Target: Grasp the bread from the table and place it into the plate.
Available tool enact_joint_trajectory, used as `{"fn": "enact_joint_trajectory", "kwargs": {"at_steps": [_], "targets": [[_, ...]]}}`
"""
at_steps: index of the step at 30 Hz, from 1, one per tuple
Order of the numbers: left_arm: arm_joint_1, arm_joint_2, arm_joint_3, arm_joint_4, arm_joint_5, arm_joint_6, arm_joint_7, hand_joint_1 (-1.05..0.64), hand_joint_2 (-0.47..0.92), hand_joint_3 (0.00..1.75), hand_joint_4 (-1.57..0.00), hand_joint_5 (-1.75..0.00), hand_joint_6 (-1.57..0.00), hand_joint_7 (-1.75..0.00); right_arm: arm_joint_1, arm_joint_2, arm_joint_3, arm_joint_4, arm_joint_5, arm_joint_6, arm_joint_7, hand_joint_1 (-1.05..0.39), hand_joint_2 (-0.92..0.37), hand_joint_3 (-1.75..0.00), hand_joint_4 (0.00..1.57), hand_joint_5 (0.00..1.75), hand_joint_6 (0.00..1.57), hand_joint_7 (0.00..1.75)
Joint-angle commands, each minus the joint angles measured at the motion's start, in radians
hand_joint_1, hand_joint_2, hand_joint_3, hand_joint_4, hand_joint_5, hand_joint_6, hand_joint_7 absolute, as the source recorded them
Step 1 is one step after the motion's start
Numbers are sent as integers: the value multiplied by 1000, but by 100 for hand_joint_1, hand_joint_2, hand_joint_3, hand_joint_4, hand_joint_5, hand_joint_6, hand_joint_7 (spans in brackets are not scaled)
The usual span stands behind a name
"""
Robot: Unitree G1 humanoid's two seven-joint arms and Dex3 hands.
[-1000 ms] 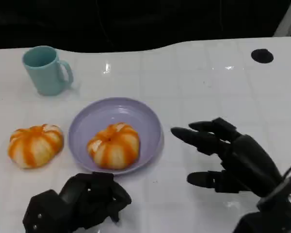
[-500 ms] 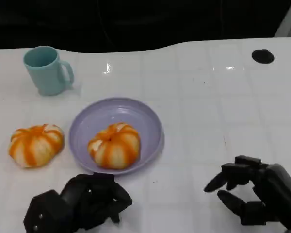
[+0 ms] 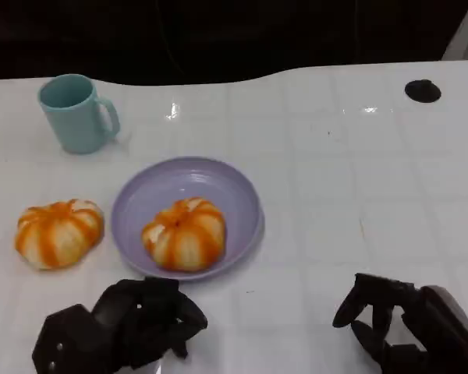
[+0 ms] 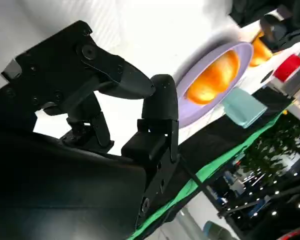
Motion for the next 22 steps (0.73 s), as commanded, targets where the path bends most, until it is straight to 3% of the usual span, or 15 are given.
{"fn": "enact_joint_trajectory", "kwargs": {"at_steps": [1, 22], "targets": [[-1, 18, 9, 16, -11, -7, -11, -99, 90, 0, -97, -143, -121, -79, -16, 1, -15, 30, -10, -22, -23, -30, -44, -119, 80, 175, 66, 146], [-3, 26, 12, 24, -13, -10, -18, -99, 89, 0, -97, -145, -123, -75, -44, 14, -21, 77, -23, -48, -54, -29, -44, -118, 78, 175, 67, 143]]}}
